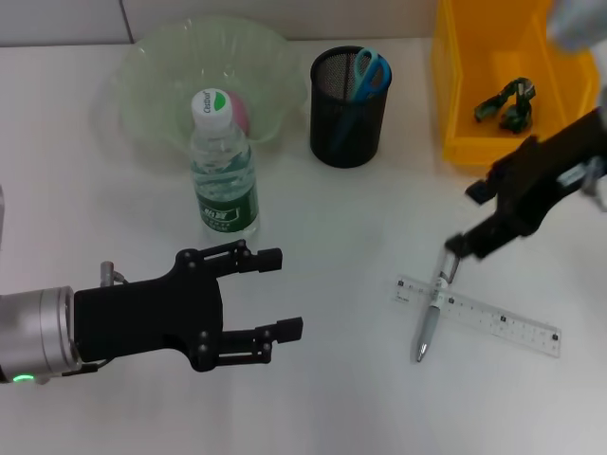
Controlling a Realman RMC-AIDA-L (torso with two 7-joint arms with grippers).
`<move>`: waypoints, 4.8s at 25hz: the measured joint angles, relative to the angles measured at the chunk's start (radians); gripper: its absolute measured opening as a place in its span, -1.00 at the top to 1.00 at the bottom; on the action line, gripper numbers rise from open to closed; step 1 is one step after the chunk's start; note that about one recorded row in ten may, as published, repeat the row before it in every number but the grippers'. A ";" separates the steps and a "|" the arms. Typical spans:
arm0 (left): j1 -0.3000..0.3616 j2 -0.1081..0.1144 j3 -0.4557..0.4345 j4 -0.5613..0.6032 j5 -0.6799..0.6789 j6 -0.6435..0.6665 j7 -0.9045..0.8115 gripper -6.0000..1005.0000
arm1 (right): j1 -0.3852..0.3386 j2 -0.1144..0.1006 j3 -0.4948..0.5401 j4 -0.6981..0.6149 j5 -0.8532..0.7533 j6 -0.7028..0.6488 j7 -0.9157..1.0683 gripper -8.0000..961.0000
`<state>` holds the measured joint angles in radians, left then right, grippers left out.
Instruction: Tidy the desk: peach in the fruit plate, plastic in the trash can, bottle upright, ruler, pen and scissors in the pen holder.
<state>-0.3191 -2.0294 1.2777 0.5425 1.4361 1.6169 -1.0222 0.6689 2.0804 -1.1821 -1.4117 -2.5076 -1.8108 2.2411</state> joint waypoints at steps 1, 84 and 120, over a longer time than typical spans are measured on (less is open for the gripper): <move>0.000 0.000 -0.004 0.001 0.008 0.000 -0.002 -0.59 | 0.000 0.000 0.000 0.000 0.000 0.000 0.000 -0.67; -0.002 -0.015 -0.017 0.025 0.017 -0.015 0.001 -0.59 | -0.166 0.003 -0.099 0.284 1.218 0.875 -0.806 0.22; -0.011 -0.015 -0.029 0.025 0.017 -0.016 -0.004 -0.59 | 0.119 0.012 -0.103 1.164 1.770 0.783 -1.532 0.22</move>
<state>-0.3298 -2.0448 1.2485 0.5675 1.4527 1.6010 -1.0263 0.7880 2.0925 -1.2854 -0.2474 -0.7377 -1.0277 0.7092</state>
